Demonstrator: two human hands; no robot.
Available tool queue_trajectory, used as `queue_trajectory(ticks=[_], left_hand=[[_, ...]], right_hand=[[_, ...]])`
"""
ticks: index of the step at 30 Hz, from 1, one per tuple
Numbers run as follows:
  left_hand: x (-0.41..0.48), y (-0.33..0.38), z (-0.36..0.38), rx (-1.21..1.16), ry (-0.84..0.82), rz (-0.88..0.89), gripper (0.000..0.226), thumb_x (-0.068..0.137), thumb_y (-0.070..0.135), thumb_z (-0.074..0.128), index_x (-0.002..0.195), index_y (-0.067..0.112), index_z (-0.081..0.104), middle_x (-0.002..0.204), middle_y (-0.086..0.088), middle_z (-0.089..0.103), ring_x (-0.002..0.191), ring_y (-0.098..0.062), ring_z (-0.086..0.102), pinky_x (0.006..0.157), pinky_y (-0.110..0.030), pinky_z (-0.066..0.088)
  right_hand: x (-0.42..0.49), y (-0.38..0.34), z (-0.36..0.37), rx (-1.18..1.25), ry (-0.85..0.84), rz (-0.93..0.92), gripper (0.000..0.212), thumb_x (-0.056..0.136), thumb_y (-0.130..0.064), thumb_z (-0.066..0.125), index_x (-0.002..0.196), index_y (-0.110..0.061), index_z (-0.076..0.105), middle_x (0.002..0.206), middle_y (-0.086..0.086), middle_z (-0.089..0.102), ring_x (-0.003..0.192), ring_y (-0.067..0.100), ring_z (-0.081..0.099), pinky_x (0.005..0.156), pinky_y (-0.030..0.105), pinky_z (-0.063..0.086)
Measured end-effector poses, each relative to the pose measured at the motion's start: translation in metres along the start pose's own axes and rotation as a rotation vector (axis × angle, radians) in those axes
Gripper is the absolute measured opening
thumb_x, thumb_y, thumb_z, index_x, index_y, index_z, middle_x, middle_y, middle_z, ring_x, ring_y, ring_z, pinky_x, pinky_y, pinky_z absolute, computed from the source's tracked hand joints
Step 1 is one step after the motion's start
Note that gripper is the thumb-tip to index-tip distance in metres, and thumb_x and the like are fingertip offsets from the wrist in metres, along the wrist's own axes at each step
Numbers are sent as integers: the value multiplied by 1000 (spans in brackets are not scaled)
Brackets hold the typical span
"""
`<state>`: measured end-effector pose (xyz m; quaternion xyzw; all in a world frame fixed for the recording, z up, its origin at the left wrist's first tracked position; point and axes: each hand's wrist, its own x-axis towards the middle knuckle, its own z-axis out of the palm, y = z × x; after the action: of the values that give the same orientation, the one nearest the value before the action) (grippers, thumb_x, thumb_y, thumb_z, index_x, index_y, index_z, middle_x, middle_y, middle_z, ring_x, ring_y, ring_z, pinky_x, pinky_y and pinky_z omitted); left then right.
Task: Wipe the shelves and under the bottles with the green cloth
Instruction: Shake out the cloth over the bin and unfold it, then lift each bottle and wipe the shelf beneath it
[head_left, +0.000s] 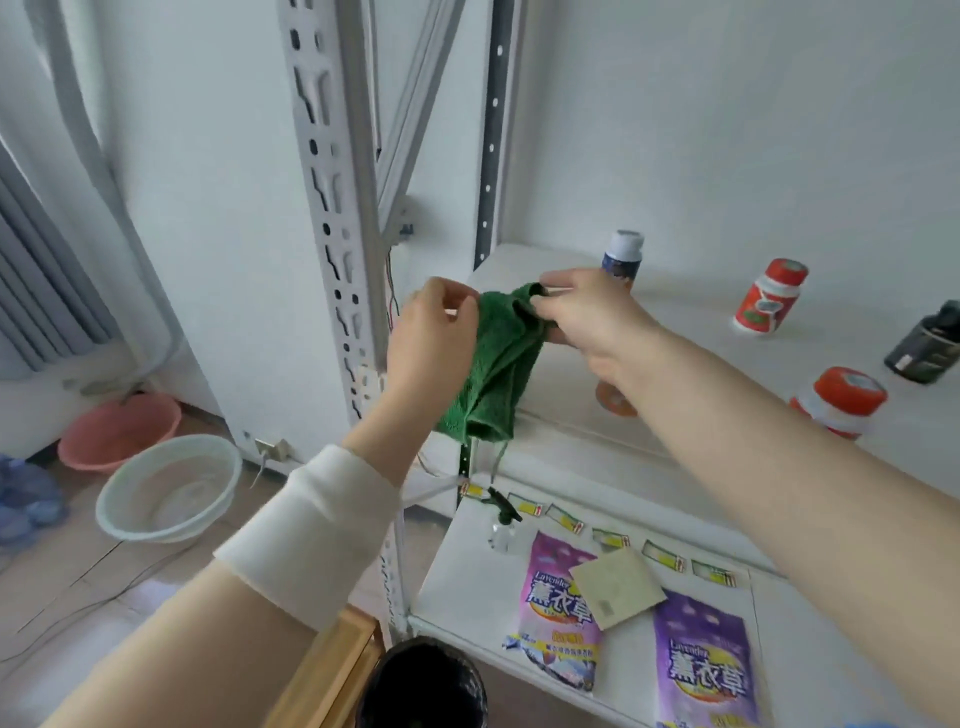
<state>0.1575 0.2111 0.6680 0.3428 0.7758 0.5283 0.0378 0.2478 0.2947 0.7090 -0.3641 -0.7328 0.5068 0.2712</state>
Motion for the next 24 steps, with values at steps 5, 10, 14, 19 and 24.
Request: queue_trajectory(ticks=[5, 10, 14, 19, 24], left_hand=[[28, -27, 39, 454, -348, 175, 37, 95, 33, 40, 128, 20, 48, 138, -5, 47, 128, -25, 41, 107, -39, 32], [50, -44, 63, 662, -666, 315, 53, 97, 41, 29, 146, 24, 20, 158, 1, 11, 146, -18, -2, 118, -42, -2], [59, -16, 66, 522, -484, 255, 46, 95, 45, 31, 136, 28, 42, 150, 0, 36, 141, -17, 26, 117, -37, 17], [3, 31, 44, -44, -180, 515, 31, 76, 51, 61, 89, 22, 58, 85, 9, 64, 80, 3, 54, 74, -4, 40], [-4, 29, 75, 106, -401, 727, 55, 71, 52, 65, 112, 17, 59, 113, -1, 59, 107, -17, 53, 90, -26, 42]], right_hand=[[30, -15, -80, -468, -90, -249, 22, 89, -22, 54, 110, -20, 61, 117, 1, 63, 102, 13, 58, 97, 34, 47], [68, -15, -114, -721, -296, -299, 20, 88, -28, 55, 106, -30, 63, 114, -8, 64, 108, 7, 58, 95, 21, 41], [97, -11, -104, -863, -401, -332, 29, 91, -32, 50, 118, -27, 59, 117, -14, 59, 101, 0, 55, 82, 3, 36], [111, 14, -83, -872, -612, -321, 37, 92, -37, 44, 129, -36, 47, 138, -20, 44, 112, -2, 50, 96, 12, 33], [118, 33, -63, -874, -778, -357, 45, 91, -29, 50, 134, -38, 40, 147, -20, 31, 131, -11, 22, 113, 18, 16]])
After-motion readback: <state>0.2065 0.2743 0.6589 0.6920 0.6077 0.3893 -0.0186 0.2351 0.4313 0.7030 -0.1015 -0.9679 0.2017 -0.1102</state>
